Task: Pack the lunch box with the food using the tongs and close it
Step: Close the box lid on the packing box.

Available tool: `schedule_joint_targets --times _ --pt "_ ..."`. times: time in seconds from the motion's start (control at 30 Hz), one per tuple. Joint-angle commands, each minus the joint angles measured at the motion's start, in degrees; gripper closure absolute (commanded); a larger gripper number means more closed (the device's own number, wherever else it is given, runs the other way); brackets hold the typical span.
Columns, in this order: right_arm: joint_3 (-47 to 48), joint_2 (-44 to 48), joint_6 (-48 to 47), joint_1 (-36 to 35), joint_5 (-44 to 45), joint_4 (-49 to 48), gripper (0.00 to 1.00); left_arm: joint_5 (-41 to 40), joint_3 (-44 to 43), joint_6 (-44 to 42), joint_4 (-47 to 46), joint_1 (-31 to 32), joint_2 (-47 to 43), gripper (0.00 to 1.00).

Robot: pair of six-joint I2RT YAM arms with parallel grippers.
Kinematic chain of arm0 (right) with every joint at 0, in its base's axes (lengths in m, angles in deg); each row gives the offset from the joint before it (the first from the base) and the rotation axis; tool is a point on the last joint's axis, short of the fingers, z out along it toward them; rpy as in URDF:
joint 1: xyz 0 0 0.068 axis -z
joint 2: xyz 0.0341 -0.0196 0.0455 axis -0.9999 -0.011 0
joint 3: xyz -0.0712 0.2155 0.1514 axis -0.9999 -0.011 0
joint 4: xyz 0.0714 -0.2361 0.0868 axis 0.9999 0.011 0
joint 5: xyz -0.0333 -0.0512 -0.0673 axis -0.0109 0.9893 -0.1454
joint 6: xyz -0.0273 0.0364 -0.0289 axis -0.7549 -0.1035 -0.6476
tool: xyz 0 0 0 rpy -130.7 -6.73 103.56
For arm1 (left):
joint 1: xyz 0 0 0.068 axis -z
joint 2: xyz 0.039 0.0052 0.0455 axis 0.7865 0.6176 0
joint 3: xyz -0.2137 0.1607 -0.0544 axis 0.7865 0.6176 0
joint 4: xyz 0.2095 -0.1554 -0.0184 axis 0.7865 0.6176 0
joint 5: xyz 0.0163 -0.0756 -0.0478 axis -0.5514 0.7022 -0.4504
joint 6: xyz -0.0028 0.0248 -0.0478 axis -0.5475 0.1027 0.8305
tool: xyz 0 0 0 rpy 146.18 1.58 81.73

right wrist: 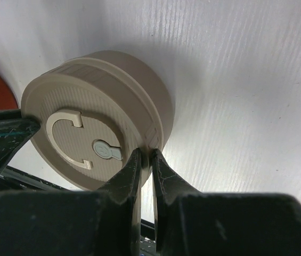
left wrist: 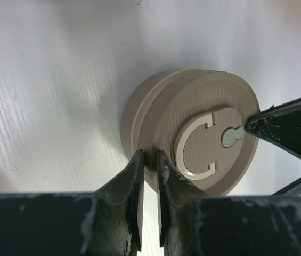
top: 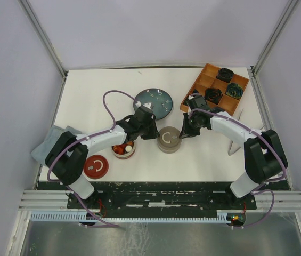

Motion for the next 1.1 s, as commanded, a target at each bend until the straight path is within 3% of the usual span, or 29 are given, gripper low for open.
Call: schedule_joint_targets --times 0.0,1.07 --pt "2.46 -0.05 0.33 -0.3 0.59 0.23 0.96 -1.45 -1.87 -3.65 -0.38 -0.56 0.41 0.97" --pt "-1.18 -0.17 1.4 -0.59 3.47 -0.4 0.89 -0.05 1.11 -2.85 -3.01 -0.67 0.18 0.93"
